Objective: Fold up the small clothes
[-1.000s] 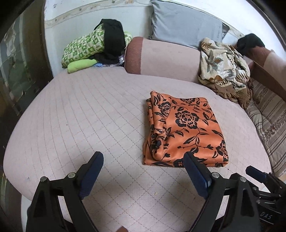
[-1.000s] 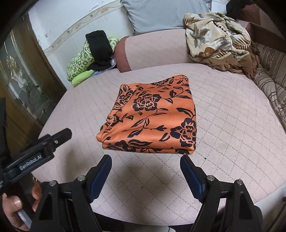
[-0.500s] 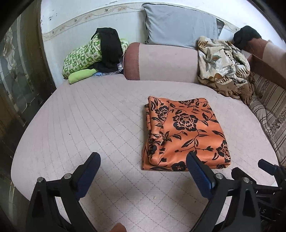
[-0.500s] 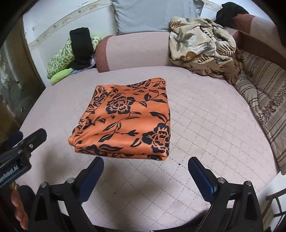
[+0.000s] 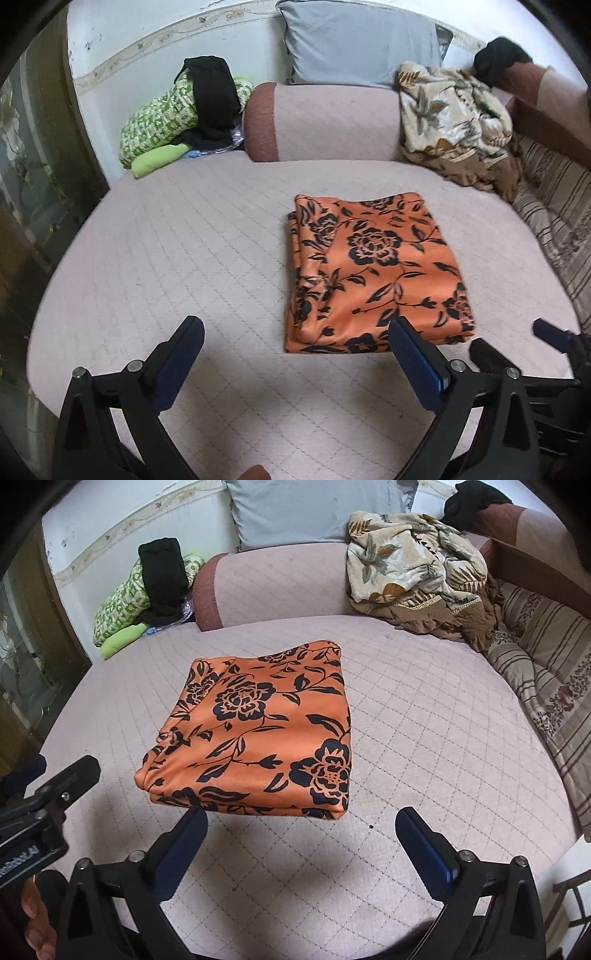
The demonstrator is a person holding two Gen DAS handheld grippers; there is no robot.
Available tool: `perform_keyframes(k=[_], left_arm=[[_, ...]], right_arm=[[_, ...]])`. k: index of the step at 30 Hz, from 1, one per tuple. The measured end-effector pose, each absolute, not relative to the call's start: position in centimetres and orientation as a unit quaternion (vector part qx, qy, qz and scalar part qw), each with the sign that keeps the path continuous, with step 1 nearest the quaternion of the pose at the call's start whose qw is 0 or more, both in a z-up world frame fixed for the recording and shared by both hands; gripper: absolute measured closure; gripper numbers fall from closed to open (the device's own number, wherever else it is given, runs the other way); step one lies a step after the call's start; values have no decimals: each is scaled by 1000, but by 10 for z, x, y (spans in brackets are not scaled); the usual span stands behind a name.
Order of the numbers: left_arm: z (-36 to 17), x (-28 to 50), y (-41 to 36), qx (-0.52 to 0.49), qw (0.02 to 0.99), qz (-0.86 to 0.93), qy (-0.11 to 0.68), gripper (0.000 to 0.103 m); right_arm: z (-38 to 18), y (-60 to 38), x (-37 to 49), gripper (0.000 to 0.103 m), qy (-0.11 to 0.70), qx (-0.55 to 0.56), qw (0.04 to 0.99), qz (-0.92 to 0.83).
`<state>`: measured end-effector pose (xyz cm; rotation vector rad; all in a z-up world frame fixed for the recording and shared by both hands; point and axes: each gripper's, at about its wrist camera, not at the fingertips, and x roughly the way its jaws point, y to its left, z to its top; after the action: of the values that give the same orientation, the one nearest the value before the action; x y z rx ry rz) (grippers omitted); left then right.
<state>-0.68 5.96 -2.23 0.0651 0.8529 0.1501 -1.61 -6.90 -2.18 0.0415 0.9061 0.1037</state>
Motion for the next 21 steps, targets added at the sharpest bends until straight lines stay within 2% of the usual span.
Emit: perform_keyframes(k=[14,21], left_arm=[[-12,0,61,10,911,49,409,3],[-9,4,57,1,913,32,406,0]], right_arm=[[-14,-68,-9,0,434,7,899,50],[-13,-65,-8,0,434,6,899,56]])
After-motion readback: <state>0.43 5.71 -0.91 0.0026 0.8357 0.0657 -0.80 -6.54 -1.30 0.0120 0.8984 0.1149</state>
